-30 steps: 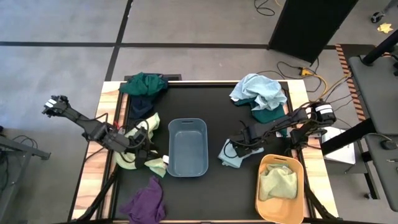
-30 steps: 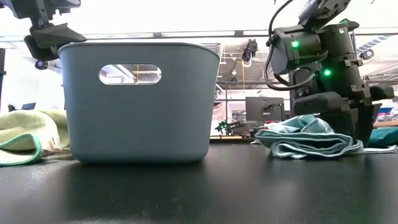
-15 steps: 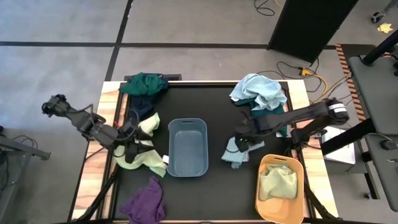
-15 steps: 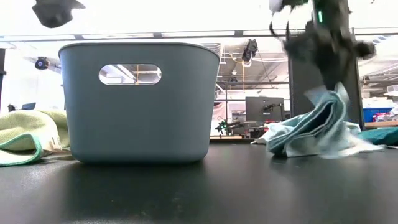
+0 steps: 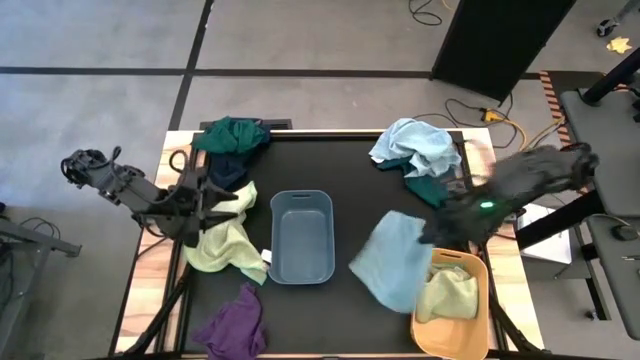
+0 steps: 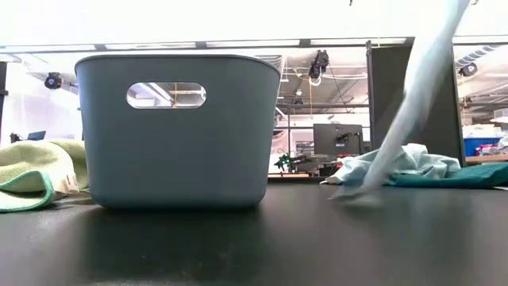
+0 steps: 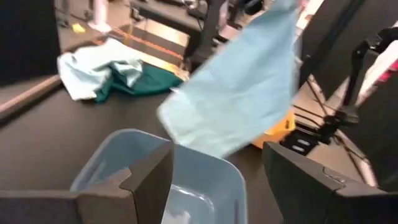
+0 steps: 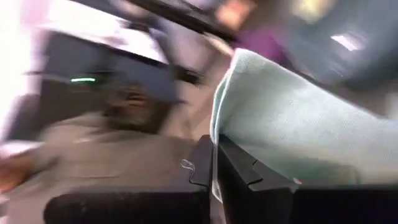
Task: Sort microfiber towel by color & place in baskets
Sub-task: Put the bottom blue microfiber cloth into the yellow bin
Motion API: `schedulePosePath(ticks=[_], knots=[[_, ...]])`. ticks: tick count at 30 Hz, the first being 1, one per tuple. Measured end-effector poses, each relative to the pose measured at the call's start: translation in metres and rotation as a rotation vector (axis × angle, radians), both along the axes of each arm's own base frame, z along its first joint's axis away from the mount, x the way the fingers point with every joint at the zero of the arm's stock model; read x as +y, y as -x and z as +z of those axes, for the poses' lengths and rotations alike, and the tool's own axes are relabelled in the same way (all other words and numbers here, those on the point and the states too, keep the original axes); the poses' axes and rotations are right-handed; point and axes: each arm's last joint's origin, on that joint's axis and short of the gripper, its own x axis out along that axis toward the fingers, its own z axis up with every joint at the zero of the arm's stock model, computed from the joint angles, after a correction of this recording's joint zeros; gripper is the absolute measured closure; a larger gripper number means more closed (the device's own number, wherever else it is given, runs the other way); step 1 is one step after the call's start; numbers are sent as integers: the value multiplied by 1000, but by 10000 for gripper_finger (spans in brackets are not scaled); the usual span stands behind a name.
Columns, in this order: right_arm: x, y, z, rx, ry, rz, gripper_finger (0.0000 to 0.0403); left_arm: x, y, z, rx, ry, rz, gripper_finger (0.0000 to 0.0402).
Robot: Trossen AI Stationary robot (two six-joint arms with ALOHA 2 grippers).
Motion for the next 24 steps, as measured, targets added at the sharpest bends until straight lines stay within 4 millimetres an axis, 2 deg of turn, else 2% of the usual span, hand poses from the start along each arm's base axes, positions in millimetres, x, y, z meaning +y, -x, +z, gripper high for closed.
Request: schedulePosePath(ticks=[3,5,11,15,20,24], knots=[[10,18,30,-256,12,18,393,3,2,1,-12,-18,49,171],[17,28,42,-346,0,57,393,5,4,1,-18,-23,81,171],[26,48,59,-364,-84,178,391,9,6,2,-47,-41,200,171],[17,68,65,-309,-103,215,391,11,6,2,-68,-23,300,171],[-27,115,73,-289,-119,220,390,8,-1,1,-79,10,364,171],[-31,122,73,-295,-111,265,390,3,-10,-3,-59,25,373,171]])
